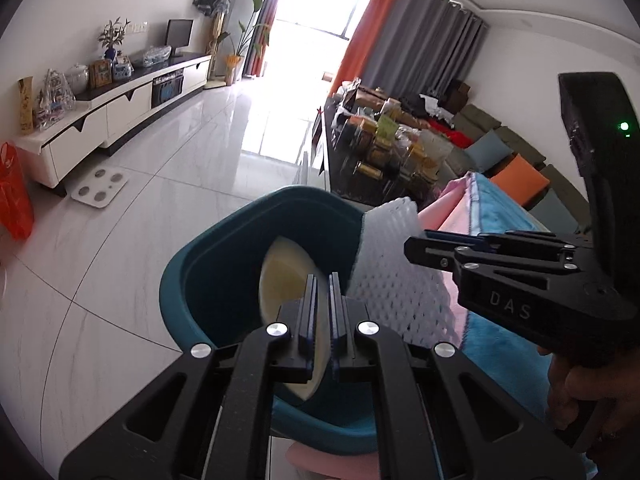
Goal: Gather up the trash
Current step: 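Carry cup and foam net to the teal bin and open both tools, then move both tools back over the remaining trash on the table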
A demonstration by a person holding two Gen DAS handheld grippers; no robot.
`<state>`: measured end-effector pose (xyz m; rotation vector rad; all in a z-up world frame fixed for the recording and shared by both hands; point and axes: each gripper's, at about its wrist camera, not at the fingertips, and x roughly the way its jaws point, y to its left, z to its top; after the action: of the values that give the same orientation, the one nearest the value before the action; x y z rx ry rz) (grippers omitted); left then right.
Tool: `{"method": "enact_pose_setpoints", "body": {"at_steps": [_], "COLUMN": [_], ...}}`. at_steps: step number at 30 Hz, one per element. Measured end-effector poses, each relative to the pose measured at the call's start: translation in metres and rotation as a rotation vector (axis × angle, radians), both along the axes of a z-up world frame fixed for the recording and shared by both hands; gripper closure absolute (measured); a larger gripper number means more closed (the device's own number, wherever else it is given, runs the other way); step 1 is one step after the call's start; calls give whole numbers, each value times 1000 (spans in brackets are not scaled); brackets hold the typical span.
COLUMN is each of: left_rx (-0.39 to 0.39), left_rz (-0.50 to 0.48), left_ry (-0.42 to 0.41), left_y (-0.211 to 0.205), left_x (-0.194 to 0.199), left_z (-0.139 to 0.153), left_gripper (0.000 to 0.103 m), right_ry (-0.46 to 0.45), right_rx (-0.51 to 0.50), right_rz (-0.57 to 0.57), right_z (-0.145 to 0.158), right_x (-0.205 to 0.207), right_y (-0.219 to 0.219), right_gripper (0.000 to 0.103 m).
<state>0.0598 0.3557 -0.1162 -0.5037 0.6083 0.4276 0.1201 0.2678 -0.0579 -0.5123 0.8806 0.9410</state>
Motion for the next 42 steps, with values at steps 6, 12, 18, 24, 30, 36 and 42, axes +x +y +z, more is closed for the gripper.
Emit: {"method": "enact_pose_setpoints", "body": {"at_steps": [6, 12, 18, 24, 30, 36, 42], "left_rx": [18, 46, 91, 124, 170, 196, 235], "left_rz": [24, 49, 71, 71, 57, 23, -20], "left_ry": [7, -12, -42, -95, -159, -223, -269], "left_y": [-10, -17, -29, -39, -66, -99, -135], "left_x": [-2, -21, -38, -56, -69, -78, -78], "left_z": [-7, 4, 27, 56, 85, 106, 125], "left_gripper": [88, 79, 69, 52, 27, 6, 6], "right_ry": [16, 20, 20, 16, -20, -90, -155], "right_rx": [19, 52, 96, 153, 230, 327, 410], "right_rz": [-11, -27, -52, -85, -124, -174, -252], "right_z": [3, 8, 19, 32, 47, 66, 82], "right_x": [4, 11, 14, 15, 8, -9, -23], "right_y": [-4, -13, -31, -60, -104, -158, -213], "right_gripper": [71, 71, 71, 68, 52, 25, 8]}}
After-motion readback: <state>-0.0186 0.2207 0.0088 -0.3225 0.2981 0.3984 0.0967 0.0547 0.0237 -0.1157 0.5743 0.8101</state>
